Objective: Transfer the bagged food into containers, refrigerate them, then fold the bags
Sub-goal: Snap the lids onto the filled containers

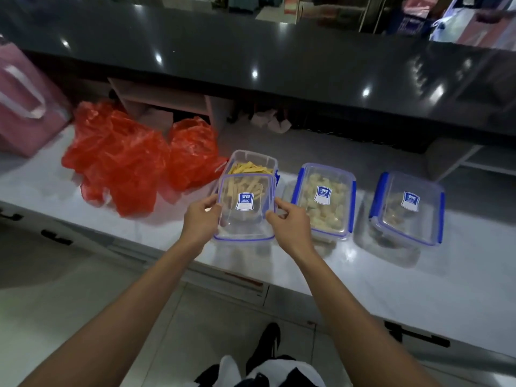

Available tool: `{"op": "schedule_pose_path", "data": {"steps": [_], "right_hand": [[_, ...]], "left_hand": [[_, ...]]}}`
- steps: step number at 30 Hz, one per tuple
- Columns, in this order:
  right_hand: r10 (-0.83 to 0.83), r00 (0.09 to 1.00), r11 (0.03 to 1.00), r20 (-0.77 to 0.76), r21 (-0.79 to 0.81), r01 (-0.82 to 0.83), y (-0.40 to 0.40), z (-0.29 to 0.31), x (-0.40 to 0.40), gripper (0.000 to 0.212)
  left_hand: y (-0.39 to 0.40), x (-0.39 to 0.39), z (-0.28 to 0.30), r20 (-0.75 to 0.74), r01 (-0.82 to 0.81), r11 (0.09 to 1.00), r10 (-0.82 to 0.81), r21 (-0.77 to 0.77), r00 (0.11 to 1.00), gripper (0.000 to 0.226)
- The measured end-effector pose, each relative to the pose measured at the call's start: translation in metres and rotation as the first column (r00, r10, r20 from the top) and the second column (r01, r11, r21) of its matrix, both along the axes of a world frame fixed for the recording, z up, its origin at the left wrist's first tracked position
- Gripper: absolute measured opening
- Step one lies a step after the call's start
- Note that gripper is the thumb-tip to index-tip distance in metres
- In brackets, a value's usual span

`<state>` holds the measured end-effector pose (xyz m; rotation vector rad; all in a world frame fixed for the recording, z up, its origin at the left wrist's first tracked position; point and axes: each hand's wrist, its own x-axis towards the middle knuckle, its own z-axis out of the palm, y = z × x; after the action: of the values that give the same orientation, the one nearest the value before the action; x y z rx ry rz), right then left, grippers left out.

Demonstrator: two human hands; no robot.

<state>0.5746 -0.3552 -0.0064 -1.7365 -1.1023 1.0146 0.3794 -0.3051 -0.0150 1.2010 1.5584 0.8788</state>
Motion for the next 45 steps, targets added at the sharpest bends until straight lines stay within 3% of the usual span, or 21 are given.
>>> {"op": "schedule_pose_path", "data": {"steps": [12, 17, 24, 30, 42, 45], "right_hand": [[-0.067, 0.996, 0.996, 0.058, -0.054, 0.070, 0.034, 0.008, -0.007, 0.028], [-0.080, 0.995, 0.993, 0.060, -0.077, 0.084, 0.046, 0.015, -0.013, 0.030], [-0.101, 0.991, 0.987, 0.093, -0.115, 0.111, 0.058, 0.022, -0.031, 0.033], [-0.206, 0.972, 0.975, 0.111, -0.057, 0.213, 0.042, 0.019, -0.051, 0.023], [-0.301, 0.941, 0.952, 0.152, -0.010, 0.306, -0.022, 0.016, -0.102, 0.027], [-0.337, 0.930, 0.939, 0.145, -0.014, 0.342, -0.032, 0.009, -0.110, 0.040]], "left_hand": [[0.051, -0.008, -0.005, 0.058, 0.136, 0.991, -0.136, 0.012, 0.989, 0.033], [0.067, -0.015, 0.000, 0.074, 0.216, 0.976, -0.217, 0.019, 0.973, 0.035], [0.094, -0.028, 0.005, -0.022, 0.300, 0.954, -0.299, 0.029, 0.954, 0.035], [0.093, -0.039, 0.002, -0.035, 0.404, 0.914, -0.403, 0.045, 0.915, 0.034], [0.046, -0.080, 0.003, 0.015, 0.507, 0.857, -0.511, 0.094, 0.860, 0.035], [0.037, -0.086, 0.003, -0.016, 0.505, 0.860, -0.506, 0.069, 0.863, 0.036]]}}
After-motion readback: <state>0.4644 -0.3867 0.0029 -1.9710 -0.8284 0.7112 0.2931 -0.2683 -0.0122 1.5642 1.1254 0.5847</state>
